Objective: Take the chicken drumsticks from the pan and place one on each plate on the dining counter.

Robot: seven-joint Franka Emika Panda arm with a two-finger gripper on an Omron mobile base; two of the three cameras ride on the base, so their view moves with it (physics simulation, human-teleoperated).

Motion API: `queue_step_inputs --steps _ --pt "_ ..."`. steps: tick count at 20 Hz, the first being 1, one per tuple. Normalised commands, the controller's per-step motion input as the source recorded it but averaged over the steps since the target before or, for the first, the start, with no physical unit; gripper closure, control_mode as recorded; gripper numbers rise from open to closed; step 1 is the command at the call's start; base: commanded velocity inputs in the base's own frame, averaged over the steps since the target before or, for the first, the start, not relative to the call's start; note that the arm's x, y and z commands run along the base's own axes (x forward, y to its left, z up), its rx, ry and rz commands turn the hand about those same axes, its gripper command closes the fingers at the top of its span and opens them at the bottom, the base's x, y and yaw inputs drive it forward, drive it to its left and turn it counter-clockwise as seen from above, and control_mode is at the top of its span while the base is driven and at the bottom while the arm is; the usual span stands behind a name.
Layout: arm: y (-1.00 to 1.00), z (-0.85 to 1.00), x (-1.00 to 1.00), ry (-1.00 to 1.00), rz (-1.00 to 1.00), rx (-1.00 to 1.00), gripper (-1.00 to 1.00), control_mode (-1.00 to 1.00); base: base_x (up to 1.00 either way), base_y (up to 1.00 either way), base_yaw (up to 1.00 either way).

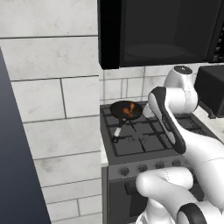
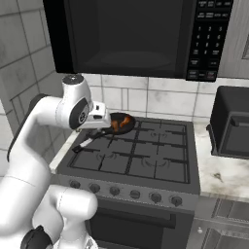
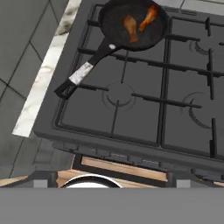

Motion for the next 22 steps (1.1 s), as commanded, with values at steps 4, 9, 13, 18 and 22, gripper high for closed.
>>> queue_step_inputs --steps 4,9,13,18,22 --pt "0.00 -0.46 0.45 0.15 -0.05 -0.15 -1.00 -1.00 0.00 0.00 0.00" --pt "0.00 -0.27 0.62 0.13 -0.07 -0.03 -1.00 -1.00 0.00 0.00 0.00" --pt "0.00 -0.08 0.64 0.04 -0.05 0.00 -1.00 -1.00 0.00 0.00 0.00" --pt "-0.02 -0.07 0.67 0.06 -0.03 0.00 -1.00 -1.00 0.00 0.00 0.00" --pt "-0.04 -0.20 0.54 0.00 -0.01 0.02 -1.00 -1.00 0.00 0.00 0.00"
